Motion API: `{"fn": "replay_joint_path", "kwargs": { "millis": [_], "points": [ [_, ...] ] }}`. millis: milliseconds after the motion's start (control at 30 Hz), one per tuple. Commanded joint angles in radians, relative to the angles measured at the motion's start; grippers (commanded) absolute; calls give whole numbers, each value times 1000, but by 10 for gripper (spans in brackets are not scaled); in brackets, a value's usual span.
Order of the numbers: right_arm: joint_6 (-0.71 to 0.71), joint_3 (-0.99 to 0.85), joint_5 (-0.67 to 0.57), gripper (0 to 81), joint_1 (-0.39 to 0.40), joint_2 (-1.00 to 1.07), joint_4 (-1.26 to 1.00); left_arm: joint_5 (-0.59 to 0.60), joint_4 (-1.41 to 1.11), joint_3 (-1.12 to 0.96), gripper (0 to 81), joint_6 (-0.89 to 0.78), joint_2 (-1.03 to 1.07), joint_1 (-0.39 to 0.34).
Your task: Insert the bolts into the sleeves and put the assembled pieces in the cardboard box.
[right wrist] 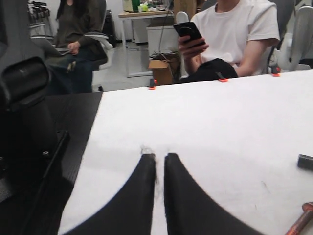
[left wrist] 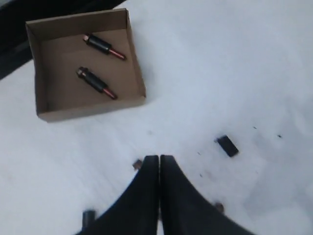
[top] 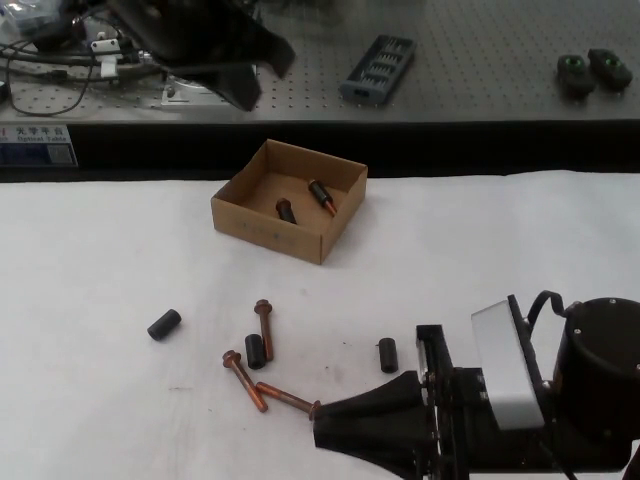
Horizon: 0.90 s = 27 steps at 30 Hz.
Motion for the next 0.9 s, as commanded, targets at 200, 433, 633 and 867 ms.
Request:
{"fn": "replay_joint_path", "kwargs": {
  "millis": [200,433,633,867],
  "points": [
    [27,1,51,64,-8,-4,-2,14,-263,489,6,-141,-467,0],
    [237,1,125,64,-8,-79,1,2,-653,1023,6,-246,-903,0],
    [294,-1,270,64,-8,-171,137,-59,-881,1417,6,-331,-1219,0],
    [263,-194,602,64,-4,-259,861,-111,-971,1720,6,-543,-1497,0]
  ]
}}
